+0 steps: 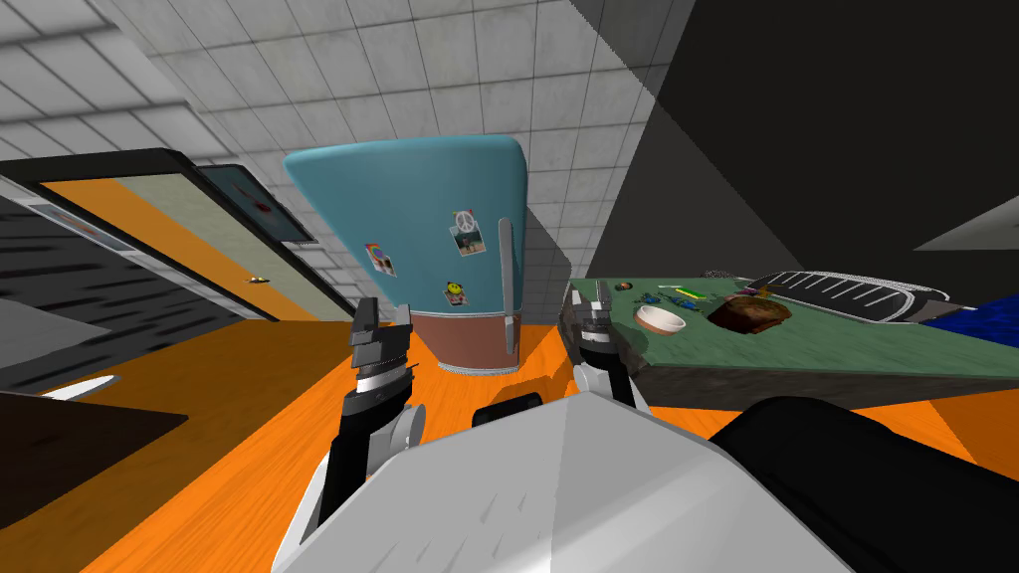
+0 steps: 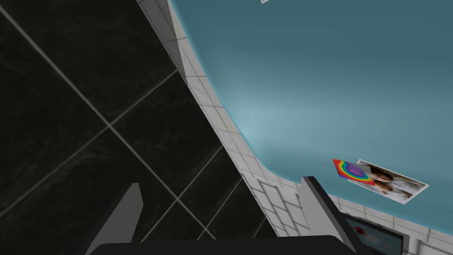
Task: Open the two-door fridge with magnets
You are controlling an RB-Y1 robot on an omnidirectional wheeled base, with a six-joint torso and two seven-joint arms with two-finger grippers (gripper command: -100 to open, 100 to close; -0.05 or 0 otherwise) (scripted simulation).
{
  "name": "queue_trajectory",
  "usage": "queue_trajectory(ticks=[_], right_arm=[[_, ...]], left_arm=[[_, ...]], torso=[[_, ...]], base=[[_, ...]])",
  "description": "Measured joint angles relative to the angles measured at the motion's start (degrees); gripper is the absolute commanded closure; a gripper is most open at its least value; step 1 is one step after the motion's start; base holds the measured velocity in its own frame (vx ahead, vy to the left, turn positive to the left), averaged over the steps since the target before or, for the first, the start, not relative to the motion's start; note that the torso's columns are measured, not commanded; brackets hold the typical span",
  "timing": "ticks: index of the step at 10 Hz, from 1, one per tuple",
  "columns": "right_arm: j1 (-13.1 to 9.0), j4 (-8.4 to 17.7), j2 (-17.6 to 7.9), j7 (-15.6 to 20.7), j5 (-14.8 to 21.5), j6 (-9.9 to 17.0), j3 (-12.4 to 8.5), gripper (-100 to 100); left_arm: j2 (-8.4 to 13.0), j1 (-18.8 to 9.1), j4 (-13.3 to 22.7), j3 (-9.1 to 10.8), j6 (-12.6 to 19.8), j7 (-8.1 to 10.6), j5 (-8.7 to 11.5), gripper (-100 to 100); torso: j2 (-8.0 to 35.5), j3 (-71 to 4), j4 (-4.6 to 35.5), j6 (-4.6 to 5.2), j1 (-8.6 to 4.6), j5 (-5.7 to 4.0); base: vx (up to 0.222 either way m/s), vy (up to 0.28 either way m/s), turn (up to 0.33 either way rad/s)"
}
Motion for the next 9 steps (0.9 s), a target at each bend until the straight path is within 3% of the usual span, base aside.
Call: queue_trajectory(ticks=[2, 9], right_arm=[[0.0, 0.0, 0.0, 0.0, 0.0, 0.0, 0.0, 0], [0.0, 0.0, 0.0, 0.0, 0.0, 0.0, 0.0, 0]], left_arm=[[0.0, 0.0, 0.0, 0.00, 0.0, 0.00, 0.0, 0], [0.0, 0.0, 0.0, 0.00, 0.0, 0.00, 0.0, 0]], torso=[[6.0, -12.0, 6.0, 0.00, 0.00, 0.00], [35.4, -70.7, 35.4, 0.00, 0.00, 0.00]], base=[[0.000, 0.000, 0.000], [0.000, 0.000, 0.000]])
